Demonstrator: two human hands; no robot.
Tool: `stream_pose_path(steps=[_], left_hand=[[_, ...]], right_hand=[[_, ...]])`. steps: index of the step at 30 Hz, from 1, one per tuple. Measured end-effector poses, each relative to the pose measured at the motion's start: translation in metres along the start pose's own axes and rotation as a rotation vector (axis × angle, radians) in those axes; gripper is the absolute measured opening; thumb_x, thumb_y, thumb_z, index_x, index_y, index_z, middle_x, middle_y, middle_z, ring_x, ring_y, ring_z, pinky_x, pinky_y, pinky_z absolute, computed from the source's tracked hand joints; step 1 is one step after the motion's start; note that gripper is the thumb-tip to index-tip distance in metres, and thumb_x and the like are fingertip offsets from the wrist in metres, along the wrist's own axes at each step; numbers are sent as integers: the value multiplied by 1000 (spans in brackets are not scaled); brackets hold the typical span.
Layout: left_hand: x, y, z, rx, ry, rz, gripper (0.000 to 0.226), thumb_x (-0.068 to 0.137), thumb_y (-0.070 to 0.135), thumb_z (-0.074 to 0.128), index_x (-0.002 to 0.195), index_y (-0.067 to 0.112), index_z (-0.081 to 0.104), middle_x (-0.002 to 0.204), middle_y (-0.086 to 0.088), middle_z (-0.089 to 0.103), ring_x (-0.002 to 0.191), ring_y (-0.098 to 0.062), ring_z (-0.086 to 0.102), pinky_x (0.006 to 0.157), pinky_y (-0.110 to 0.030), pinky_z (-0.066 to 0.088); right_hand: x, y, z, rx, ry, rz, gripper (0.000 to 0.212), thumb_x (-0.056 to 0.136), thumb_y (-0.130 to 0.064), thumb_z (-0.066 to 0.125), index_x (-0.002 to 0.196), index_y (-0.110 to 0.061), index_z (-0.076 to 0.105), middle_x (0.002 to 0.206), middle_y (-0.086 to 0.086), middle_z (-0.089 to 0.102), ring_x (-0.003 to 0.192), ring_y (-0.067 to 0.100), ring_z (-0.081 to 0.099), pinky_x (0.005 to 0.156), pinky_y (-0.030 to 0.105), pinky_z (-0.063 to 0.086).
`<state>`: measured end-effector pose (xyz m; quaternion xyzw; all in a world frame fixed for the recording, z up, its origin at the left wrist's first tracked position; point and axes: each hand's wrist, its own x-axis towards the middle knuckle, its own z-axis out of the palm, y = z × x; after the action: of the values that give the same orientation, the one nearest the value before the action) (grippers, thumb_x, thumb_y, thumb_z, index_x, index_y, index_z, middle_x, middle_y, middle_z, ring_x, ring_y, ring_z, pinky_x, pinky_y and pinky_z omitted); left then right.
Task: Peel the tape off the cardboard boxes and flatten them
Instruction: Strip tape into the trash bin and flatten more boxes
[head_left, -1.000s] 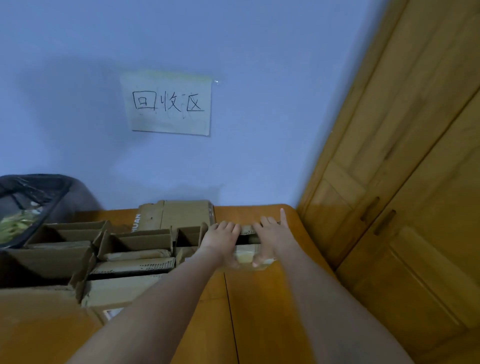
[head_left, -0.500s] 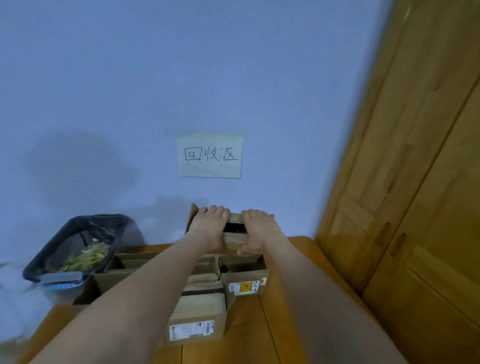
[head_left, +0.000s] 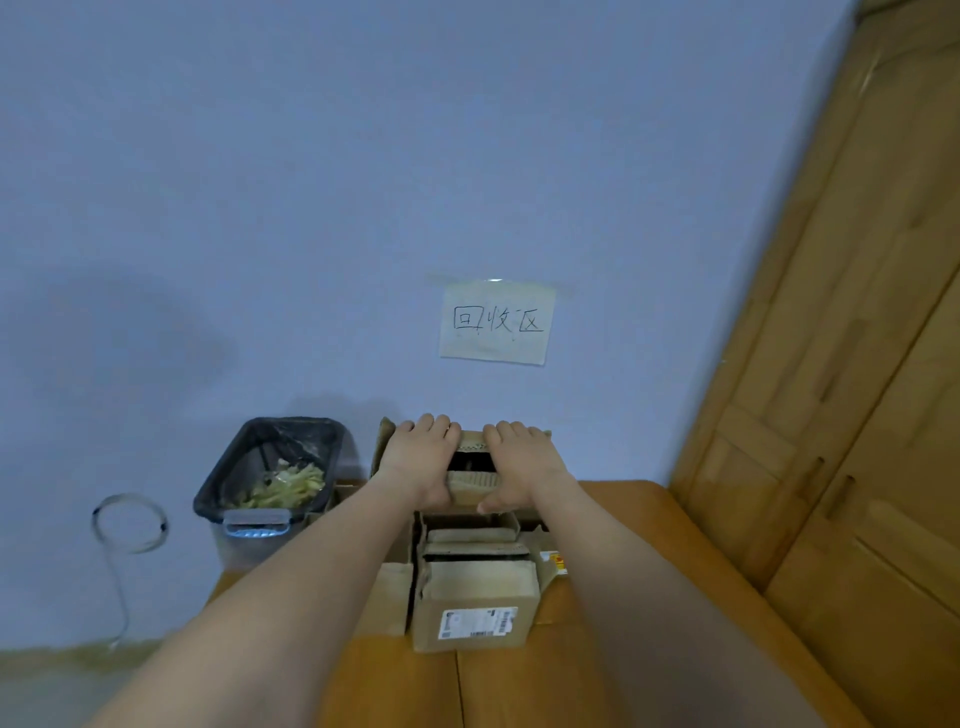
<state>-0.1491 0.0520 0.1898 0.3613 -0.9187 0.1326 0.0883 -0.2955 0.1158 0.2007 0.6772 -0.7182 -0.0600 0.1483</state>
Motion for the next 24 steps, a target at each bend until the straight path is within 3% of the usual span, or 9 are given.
stream_pose_path(steps=[12,24], left_hand=[[-78,-24,-19,42,15,-65,88,67,54,76,133,14,35,127,-4,42,119,-23,40,99,-37,37],[-157,2,-3,50,-77,-61,91,67,52,78,135,12,33,133,-5,39,124,-25,37,100,-40,33]], right_hand=[[-33,-65,-24,-6,91,-50,95,68,-59,75,136,-10,32,132,6,44,122,25,41,105,37,31],[-101,-108,2,38,51,-82,103,69,-61,74,143,-9,25,144,8,36,132,27,34,110,39,27]])
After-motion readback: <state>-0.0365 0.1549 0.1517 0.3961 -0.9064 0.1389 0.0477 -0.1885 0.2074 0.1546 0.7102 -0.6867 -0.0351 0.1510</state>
